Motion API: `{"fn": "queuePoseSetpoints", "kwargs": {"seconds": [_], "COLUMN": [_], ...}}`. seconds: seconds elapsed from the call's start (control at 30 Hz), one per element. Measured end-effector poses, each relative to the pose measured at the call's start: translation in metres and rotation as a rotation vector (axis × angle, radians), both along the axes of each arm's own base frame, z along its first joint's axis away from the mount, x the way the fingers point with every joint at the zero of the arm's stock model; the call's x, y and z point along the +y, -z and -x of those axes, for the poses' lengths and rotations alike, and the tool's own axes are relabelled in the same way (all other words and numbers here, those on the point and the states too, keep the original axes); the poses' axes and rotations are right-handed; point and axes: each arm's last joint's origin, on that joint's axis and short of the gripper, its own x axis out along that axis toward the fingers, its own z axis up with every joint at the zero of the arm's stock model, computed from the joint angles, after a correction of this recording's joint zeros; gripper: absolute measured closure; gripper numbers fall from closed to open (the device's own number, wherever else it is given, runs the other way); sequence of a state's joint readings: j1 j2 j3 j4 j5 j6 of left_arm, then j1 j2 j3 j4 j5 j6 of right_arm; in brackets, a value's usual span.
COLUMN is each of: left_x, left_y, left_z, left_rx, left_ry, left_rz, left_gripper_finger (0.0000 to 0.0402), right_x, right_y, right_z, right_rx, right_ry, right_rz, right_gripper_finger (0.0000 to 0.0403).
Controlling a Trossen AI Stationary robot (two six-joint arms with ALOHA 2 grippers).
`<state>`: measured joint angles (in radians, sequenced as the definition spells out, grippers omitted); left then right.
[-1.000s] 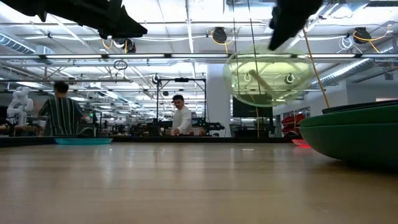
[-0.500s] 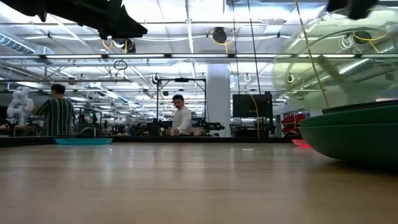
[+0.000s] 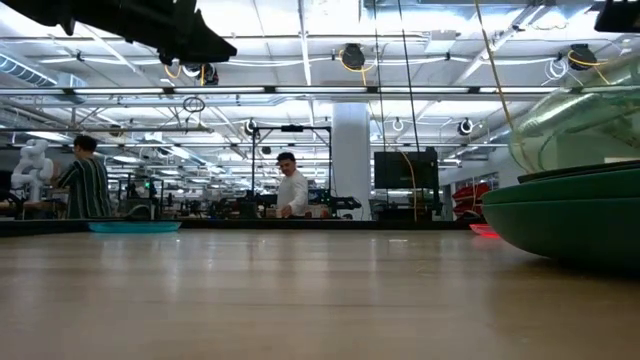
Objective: Stack plastic plates
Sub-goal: Stack the light green plate on top of the dark blue plate
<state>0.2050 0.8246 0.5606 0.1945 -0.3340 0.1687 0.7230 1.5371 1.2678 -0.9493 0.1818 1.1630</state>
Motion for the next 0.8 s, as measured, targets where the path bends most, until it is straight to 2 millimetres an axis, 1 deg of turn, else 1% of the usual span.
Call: {"fn": "queuePoseSetpoints", "kwargs": {"seconds": [0.27,0.6,0.7,0.8], "left_x": [0.0000,0.0000,0.0000,0.0000], "left_y": [0.0015,0.0018,0.0018,0.0017], "left_z": [0.0001,0.0001,0.0001,0.0002], "left_rx": [0.014,0.013,0.012,0.012], "left_ry": [0.000,-0.001,-0.001,-0.001], "left_rz": [0.005,0.013,0.015,0.015], "left_gripper_finger": [0.0202,0.0202,0.0202,0.0201], "right_x": [0.0045,0.0047,0.0048,0.0043], "right_y": [0.0091,0.0098,0.0098,0.0100], "right_z": [-0.0027,-0.0030,-0.0030,-0.0024], "right_rx": [0.025,0.027,0.027,0.034], "right_ry": [-0.001,0.019,0.028,0.055], "right_rz": [0.020,0.015,0.012,0.008], "right_gripper_finger": [0.0394,0.0392,0.0383,0.0362]}}
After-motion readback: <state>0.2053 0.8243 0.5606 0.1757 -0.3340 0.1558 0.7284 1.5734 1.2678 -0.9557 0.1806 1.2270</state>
